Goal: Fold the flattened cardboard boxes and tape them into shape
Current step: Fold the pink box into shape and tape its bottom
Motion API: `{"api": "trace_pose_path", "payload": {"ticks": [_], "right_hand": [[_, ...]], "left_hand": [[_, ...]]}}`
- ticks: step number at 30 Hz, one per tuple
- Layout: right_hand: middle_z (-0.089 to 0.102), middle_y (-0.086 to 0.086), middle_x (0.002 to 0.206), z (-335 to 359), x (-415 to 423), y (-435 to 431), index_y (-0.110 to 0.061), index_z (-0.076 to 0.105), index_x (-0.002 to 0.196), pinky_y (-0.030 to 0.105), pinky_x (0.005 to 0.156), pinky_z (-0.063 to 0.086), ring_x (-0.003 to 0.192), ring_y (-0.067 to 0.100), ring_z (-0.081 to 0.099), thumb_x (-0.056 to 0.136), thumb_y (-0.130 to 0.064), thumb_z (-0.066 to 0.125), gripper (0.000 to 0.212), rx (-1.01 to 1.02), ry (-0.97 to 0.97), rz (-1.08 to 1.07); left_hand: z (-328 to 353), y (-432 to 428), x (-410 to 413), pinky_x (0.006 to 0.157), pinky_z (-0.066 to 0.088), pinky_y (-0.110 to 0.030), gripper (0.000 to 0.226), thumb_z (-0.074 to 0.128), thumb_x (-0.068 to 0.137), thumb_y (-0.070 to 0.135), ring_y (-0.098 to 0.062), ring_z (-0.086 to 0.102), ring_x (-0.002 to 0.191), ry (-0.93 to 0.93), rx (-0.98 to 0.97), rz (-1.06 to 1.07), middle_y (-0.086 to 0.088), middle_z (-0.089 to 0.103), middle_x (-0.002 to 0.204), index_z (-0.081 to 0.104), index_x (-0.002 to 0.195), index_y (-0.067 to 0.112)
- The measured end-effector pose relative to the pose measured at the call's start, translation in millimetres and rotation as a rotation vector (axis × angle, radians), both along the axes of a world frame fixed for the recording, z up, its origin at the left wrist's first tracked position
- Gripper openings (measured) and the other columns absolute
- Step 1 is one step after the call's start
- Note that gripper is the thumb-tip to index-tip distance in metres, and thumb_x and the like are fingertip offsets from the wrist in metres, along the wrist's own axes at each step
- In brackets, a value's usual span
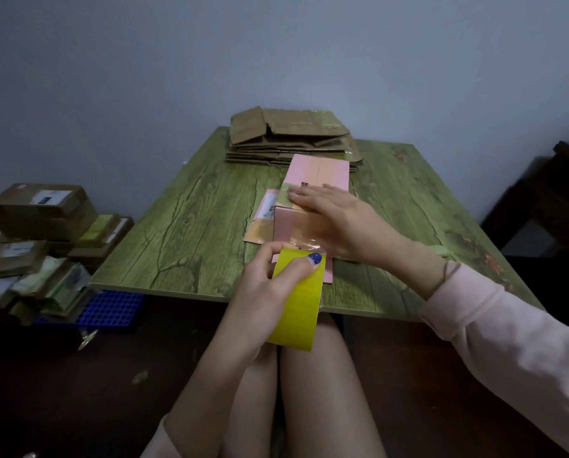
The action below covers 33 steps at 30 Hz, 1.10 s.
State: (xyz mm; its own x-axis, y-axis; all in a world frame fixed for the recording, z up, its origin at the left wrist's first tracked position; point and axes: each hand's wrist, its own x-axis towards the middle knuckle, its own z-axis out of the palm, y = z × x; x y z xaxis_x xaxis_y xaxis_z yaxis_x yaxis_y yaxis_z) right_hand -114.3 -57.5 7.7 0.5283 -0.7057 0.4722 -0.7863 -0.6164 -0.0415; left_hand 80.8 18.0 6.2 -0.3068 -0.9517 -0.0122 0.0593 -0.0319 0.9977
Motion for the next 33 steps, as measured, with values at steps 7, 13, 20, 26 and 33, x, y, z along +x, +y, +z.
{"api": "trace_pose_path", "payload": {"ticks": [7,13,20,26,33], "right_hand": [[0.069,0.006,0.114,1,28,1,-0.005,0.067,0.103,0.028,0.089,0.044,0.099,0.026,0.065,0.081,-0.027,0.067,0.031,-0.146,-0.251,-0.114],[0.06,-0.003,0.129,3,18,8,-0.013,0.057,0.124,0.056,0.108,0.029,0.128,0.023,0.047,0.07,-0.049,0.072,0.067,0.026,-0.102,-0.176],[0.053,-0.001,0.131,44,63,4,-0.022,0.047,0.127,0.057,0.098,0.035,0.129,0.026,0.037,0.073,-0.08,0.045,0.078,0.118,-0.259,-0.64],[0.031,0.016,0.145,52,62,-12,-0.02,0.038,0.134,0.048,0.086,0.04,0.126,0.041,0.033,0.077,-0.069,0.051,0.076,0.27,-0.136,-0.832],[0.058,0.0,0.128,97,16,-7,-0.022,0.058,0.123,0.031,0.096,0.039,0.118,0.016,0.052,0.089,-0.056,0.045,0.05,0.19,-1.129,-0.584]], "left_hand": [[3,0,0,0.062,0.048,-0.031,0.047,0.064,0.048,0.052,-0.015,0.062,0.071,0.029,0.024,0.02,-0.002,0.066,0.082,0.064,0.086,0.026],[7,3,10,0.063,0.048,-0.032,0.035,0.063,0.065,0.036,-0.018,0.063,0.073,0.068,0.016,0.036,-0.004,0.067,0.082,0.063,0.095,0.017],[18,4,29,0.063,0.049,-0.033,0.033,0.062,0.066,0.036,-0.022,0.065,0.074,0.103,-0.01,0.065,-0.011,0.069,0.087,0.064,0.095,0.019],[23,3,43,0.064,0.049,-0.034,0.036,0.061,0.062,0.037,-0.02,0.064,0.071,0.118,0.029,0.135,-0.007,0.068,0.082,0.066,0.092,0.018],[30,-4,53,0.063,0.05,-0.033,0.012,0.06,0.086,0.022,-0.014,0.065,0.068,0.157,0.003,0.212,0.004,0.069,0.072,0.066,0.094,0.016]]}}
